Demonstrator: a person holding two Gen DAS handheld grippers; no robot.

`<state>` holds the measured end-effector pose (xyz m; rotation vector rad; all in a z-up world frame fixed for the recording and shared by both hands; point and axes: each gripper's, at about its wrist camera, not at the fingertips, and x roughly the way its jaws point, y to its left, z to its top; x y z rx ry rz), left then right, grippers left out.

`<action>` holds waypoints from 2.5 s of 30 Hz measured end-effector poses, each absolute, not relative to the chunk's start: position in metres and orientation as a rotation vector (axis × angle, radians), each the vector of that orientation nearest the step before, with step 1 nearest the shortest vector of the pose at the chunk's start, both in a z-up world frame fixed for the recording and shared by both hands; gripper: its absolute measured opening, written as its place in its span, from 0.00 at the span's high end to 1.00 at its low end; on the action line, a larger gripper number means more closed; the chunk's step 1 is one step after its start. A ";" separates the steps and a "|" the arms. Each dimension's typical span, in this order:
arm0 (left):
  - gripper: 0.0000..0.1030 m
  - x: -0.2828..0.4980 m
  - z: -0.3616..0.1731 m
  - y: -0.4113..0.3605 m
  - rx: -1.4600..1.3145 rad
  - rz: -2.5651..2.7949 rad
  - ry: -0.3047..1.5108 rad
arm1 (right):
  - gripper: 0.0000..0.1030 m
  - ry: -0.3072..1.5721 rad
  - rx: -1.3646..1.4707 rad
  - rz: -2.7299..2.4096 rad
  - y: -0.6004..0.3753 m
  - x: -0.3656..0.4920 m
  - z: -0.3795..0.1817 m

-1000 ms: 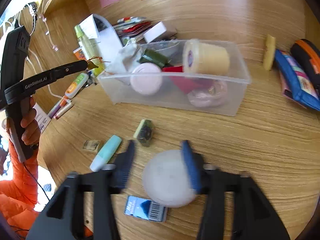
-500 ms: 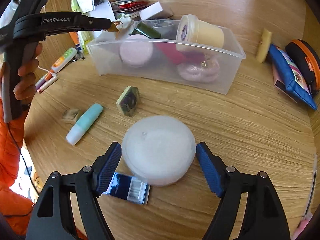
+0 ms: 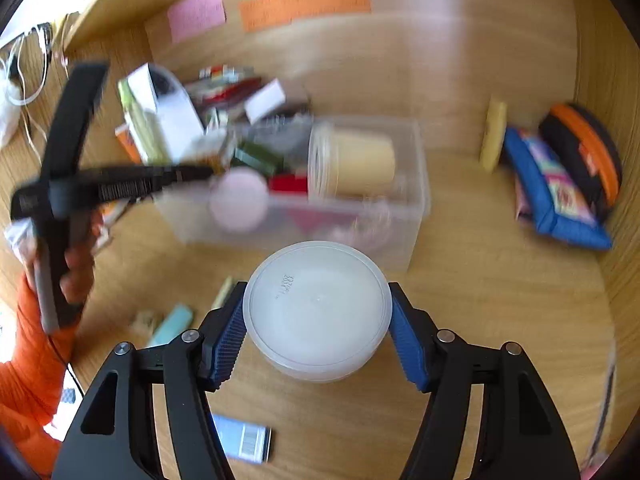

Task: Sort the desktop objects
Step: 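Open the left tool to drop the gourd charm while the right tool carries the container over the bin, then open the right tool to drop the white round container into the bin, then move both open tools back toward the eraser block and barcode card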

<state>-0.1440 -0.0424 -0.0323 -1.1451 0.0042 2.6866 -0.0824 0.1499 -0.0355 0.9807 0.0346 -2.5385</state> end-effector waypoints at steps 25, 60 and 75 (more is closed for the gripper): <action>0.80 -0.144 -0.042 -0.059 -1.162 2.684 -0.057 | 0.39 0.276 0.925 -2.504 0.051 -0.164 -0.038; 0.20 -0.070 -0.010 -0.064 -0.982 2.829 -0.056 | 0.18 0.364 0.874 -2.571 0.092 -0.082 -0.024; 0.13 -0.033 -0.033 -0.076 -1.098 2.868 0.002 | 0.18 0.259 0.983 -2.564 0.128 -0.036 -0.050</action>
